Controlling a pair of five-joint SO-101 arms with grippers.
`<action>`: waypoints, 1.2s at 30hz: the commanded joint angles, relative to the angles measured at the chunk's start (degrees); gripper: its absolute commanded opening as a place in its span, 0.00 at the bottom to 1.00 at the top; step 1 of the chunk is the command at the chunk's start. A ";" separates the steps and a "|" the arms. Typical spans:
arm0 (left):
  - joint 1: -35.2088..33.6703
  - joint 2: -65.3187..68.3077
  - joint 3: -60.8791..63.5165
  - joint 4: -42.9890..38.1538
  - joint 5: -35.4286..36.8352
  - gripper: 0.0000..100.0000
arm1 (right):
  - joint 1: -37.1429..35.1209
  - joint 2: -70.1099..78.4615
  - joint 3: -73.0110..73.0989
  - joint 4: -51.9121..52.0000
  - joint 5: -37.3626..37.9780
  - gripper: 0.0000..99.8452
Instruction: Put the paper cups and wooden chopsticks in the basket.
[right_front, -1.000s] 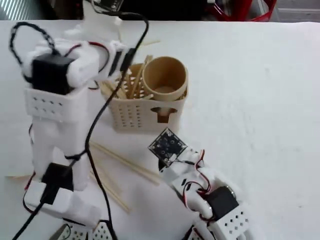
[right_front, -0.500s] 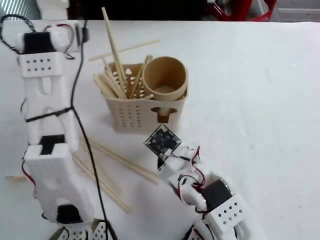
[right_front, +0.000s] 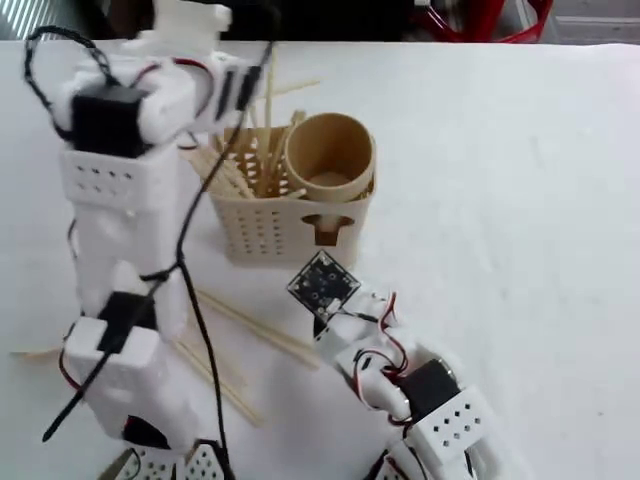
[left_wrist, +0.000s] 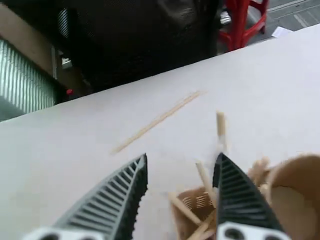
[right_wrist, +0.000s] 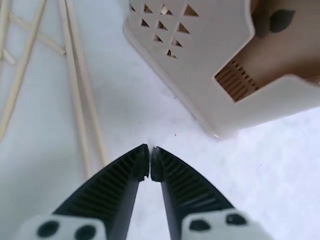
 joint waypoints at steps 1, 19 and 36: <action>-8.57 -1.89 -2.46 2.90 -0.97 0.22 | 0.40 0.22 -0.44 -1.10 0.53 0.02; -56.22 -20.62 57.49 4.66 -78.51 0.22 | 0.04 0.22 -0.44 -0.84 0.53 0.02; -48.66 -46.81 131.16 -52.04 -99.16 0.28 | 0.13 0.22 -0.44 -0.66 0.53 0.02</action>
